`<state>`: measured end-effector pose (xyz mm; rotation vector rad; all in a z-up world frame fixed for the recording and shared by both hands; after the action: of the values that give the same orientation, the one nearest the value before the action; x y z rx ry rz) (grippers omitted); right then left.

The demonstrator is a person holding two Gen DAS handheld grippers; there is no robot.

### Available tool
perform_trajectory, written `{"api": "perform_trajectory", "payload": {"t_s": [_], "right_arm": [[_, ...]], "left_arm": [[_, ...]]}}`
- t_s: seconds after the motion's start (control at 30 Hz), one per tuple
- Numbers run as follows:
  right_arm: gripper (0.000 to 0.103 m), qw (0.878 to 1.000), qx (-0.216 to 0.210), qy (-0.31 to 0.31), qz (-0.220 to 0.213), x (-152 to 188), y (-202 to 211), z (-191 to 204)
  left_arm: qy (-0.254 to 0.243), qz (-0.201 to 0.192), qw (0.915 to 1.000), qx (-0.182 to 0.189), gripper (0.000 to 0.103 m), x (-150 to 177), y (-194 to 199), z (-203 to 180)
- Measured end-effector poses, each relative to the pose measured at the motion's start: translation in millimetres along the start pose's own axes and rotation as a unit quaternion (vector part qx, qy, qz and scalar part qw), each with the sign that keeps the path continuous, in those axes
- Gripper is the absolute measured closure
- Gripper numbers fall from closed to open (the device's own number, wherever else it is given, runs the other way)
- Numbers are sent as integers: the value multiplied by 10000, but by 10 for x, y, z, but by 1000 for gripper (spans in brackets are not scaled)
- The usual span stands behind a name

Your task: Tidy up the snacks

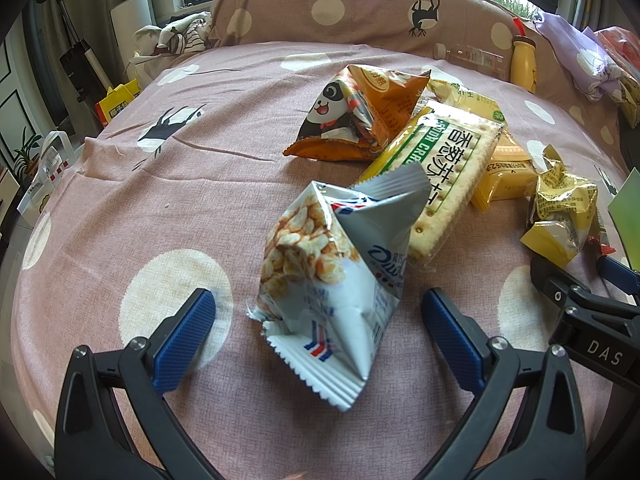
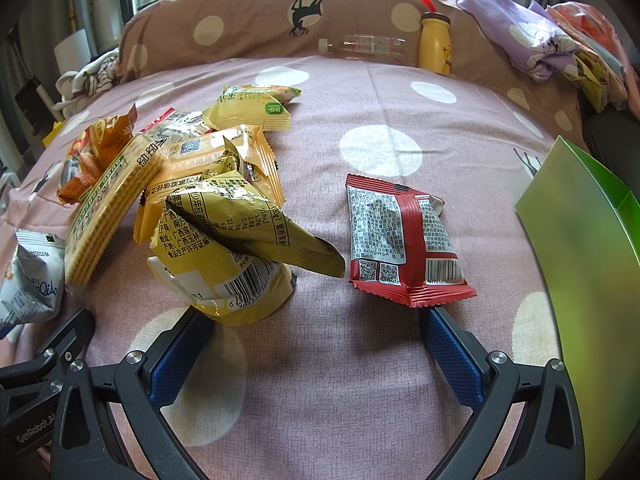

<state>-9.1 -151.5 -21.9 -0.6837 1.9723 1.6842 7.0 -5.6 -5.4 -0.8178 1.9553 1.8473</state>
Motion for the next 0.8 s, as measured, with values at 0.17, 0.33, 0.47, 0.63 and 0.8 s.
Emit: {"api": "perform_trajectory", "payload": {"t_s": [0.17, 0.33, 0.47, 0.63, 0.8], "right_arm": [[0, 10000, 1, 1, 1, 2, -2, -5], [0, 10000, 0, 0, -1, 2, -1, -5], [0, 10000, 0, 0, -1, 2, 0, -6], [0, 10000, 1, 1, 0, 2, 1, -6], [0, 10000, 0, 0, 0, 2, 1, -5]], "left_arm": [[3, -1, 10000, 3, 0, 2, -2, 12], [1, -1, 10000, 2, 0, 2, -2, 11], [3, -1, 10000, 3, 0, 2, -2, 12], [3, 0, 10000, 3, 0, 2, -2, 12], [2, 10, 10000, 3, 0, 11, -21, 18]]}}
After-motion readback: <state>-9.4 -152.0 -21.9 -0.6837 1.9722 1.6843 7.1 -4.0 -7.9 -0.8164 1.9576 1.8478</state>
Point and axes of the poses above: each gripper's, at about its wrist camera, not at the fingertips, and y roughly against the way its jaws point, z to its left, x to its underside, the point moved 1 cm from there along -y, roughly the way its jaws point, and after that the axes turned 10 degrees about y, right-handed, at the moved point
